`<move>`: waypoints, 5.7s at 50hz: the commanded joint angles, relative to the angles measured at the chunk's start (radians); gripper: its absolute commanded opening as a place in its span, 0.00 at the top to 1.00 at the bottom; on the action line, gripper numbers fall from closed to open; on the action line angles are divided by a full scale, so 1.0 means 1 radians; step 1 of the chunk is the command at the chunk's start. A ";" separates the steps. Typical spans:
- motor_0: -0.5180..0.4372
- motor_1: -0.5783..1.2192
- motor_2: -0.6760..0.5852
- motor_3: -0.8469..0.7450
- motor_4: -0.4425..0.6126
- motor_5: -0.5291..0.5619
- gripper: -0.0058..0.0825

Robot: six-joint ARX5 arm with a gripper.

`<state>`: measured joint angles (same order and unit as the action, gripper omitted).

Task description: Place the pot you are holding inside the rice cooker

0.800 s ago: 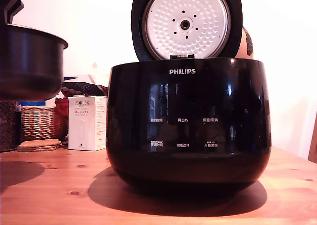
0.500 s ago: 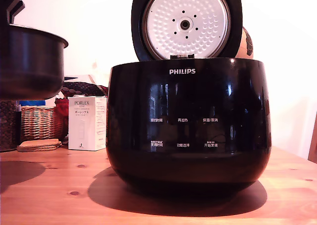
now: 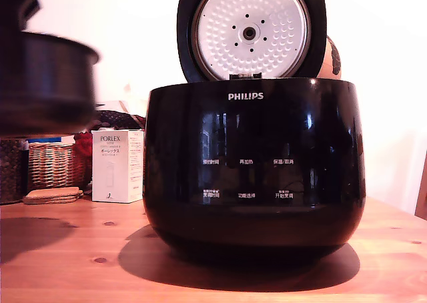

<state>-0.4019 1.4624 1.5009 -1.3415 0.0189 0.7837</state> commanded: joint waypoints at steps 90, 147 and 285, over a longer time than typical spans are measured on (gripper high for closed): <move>-0.438 -0.003 0.254 0.219 0.292 -0.106 0.96; -0.468 0.330 0.439 0.082 0.156 0.080 0.96; -0.488 0.430 0.439 0.055 0.092 0.060 0.80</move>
<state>-0.8959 1.9049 1.9209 -1.2968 0.1104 0.8581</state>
